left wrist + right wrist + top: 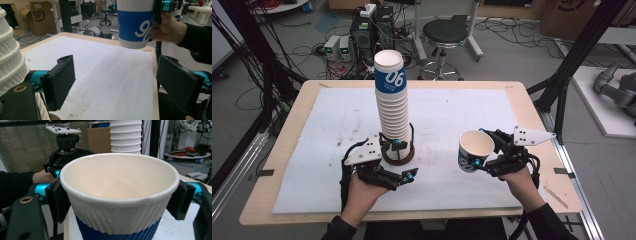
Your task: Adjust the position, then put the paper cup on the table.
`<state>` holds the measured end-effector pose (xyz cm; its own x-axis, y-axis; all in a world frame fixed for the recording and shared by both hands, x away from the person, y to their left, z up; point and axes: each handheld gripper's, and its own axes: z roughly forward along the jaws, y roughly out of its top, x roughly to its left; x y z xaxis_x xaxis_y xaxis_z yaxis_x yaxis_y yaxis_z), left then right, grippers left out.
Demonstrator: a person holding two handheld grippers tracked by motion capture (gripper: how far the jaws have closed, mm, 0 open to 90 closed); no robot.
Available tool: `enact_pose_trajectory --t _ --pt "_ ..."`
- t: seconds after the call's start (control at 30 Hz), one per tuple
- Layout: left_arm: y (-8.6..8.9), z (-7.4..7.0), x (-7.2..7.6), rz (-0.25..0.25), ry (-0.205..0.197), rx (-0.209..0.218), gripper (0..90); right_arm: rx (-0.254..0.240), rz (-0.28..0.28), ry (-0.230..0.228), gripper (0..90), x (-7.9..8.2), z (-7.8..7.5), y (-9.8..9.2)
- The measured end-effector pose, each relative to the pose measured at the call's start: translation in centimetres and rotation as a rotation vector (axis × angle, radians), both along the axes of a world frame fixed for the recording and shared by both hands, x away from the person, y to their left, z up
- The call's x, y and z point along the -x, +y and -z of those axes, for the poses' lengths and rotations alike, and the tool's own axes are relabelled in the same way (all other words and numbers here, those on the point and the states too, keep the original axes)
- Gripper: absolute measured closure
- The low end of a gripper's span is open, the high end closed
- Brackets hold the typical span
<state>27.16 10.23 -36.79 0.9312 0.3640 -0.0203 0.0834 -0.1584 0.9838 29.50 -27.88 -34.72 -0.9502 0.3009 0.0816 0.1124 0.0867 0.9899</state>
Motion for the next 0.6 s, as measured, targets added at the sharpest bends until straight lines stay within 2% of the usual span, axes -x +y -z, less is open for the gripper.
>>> enact_pose_trajectory --t 0.47,0.6 --pt "0.07 0.11 0.27 -0.013 -0.015 -0.010 15.7 0.000 -0.004 -0.006 20.6 0.05 -0.16 0.14" --pt "0.36 -0.02 0.30 -0.019 -0.008 0.013 15.7 0.003 -0.003 -0.010 20.6 0.00 -0.28 0.28"
